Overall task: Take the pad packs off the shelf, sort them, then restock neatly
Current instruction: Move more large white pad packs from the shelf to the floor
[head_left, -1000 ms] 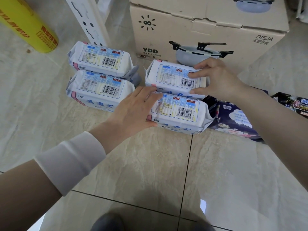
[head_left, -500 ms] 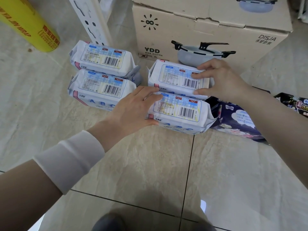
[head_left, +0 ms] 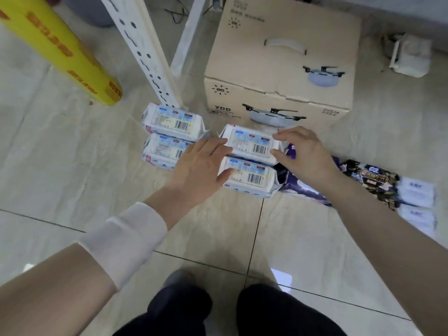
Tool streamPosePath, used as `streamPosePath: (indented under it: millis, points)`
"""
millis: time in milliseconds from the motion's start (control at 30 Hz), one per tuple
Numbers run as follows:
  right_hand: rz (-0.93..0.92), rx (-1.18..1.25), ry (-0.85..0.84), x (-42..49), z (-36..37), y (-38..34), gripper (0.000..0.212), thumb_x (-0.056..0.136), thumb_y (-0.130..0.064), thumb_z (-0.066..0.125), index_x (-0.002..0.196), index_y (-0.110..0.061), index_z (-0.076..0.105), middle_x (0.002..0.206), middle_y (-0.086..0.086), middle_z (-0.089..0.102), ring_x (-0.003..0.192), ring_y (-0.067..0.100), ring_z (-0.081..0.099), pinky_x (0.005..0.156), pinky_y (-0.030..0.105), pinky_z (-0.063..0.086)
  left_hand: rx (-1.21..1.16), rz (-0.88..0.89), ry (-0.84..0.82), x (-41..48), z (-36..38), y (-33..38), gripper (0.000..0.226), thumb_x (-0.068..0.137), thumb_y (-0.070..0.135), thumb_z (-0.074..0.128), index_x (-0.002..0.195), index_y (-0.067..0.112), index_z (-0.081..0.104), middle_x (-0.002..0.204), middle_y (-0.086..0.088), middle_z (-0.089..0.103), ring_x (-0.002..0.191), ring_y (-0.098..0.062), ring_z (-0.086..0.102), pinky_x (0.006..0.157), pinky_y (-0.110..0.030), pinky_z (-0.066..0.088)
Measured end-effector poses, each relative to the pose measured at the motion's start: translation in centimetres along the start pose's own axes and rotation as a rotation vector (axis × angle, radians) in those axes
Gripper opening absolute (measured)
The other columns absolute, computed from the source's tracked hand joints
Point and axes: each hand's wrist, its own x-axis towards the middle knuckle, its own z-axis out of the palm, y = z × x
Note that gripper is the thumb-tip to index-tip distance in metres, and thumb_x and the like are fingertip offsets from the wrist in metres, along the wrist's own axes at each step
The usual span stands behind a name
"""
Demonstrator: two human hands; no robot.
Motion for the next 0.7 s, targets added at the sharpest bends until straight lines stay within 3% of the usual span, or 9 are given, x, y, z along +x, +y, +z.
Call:
streamPosePath:
  millis: [133, 267, 367, 567, 700]
  points:
    - [0.036, -0.073, -0.02, -3.5, -6.6, -5.6, 0.034, 0.086, -0.022, 0.062, 0.118, -0.01, 0.062, 0.122, 0.012, 0.056, 0.114, 0.031, 0.047, 0.098, 0.03, 0.034, 0.051, -0.105, -0.135, -2.2, -8.5, 4.6, 0.047, 0.093, 0.033, 0.048, 0.136, 0.015, 0.042, 0.144, -0.001, 0.038, 0.135, -0.02, 0.03, 0.108, -0.031, 0.021]
    - [0.038, -0.073, -0.062, -7.5, -15.8, -11.1, 0.035, 0.085, -0.021, 0.063, 0.119, -0.012, 0.061, 0.121, 0.01, 0.057, 0.115, 0.031, 0.046, 0.098, 0.037, 0.037, 0.1, -0.104, -0.176, -5.1, -18.4, 9.8, 0.048, 0.095, 0.035, 0.042, 0.139, 0.018, 0.037, 0.146, 0.0, 0.034, 0.136, -0.018, 0.028, 0.108, -0.029, 0.019]
    - [0.056, -0.06, -0.064, -10.4, -24.0, -15.0, 0.031, 0.085, -0.019, 0.061, 0.115, -0.013, 0.062, 0.119, 0.009, 0.058, 0.113, 0.031, 0.046, 0.096, 0.033, 0.033, 0.064, -0.146, -0.165, -7.0, -26.4, 14.4, 0.046, 0.094, 0.035, 0.044, 0.137, 0.018, 0.039, 0.143, 0.001, 0.038, 0.133, -0.019, 0.031, 0.106, -0.029, 0.022]
    - [0.147, 0.007, 0.072, -15.9, -36.8, -22.0, 0.033, 0.085, -0.014, 0.062, 0.118, -0.01, 0.06, 0.12, 0.012, 0.056, 0.115, 0.032, 0.045, 0.093, 0.027, 0.032, -0.047, -0.186, 0.026, -8.9, -39.7, 22.0, 0.037, 0.091, 0.03, 0.051, 0.125, 0.014, 0.05, 0.131, -0.003, 0.05, 0.124, -0.023, 0.041, 0.101, -0.031, 0.027]
    - [0.143, -0.046, 0.174, -19.0, -41.6, -25.0, 0.035, 0.085, -0.018, 0.064, 0.119, -0.009, 0.06, 0.119, 0.011, 0.058, 0.115, 0.031, 0.047, 0.097, 0.027, 0.032, -0.044, -0.139, 0.04, -10.0, -45.0, 24.7, 0.04, 0.091, 0.029, 0.052, 0.129, 0.015, 0.05, 0.135, -0.003, 0.048, 0.126, -0.023, 0.039, 0.103, -0.029, 0.024]
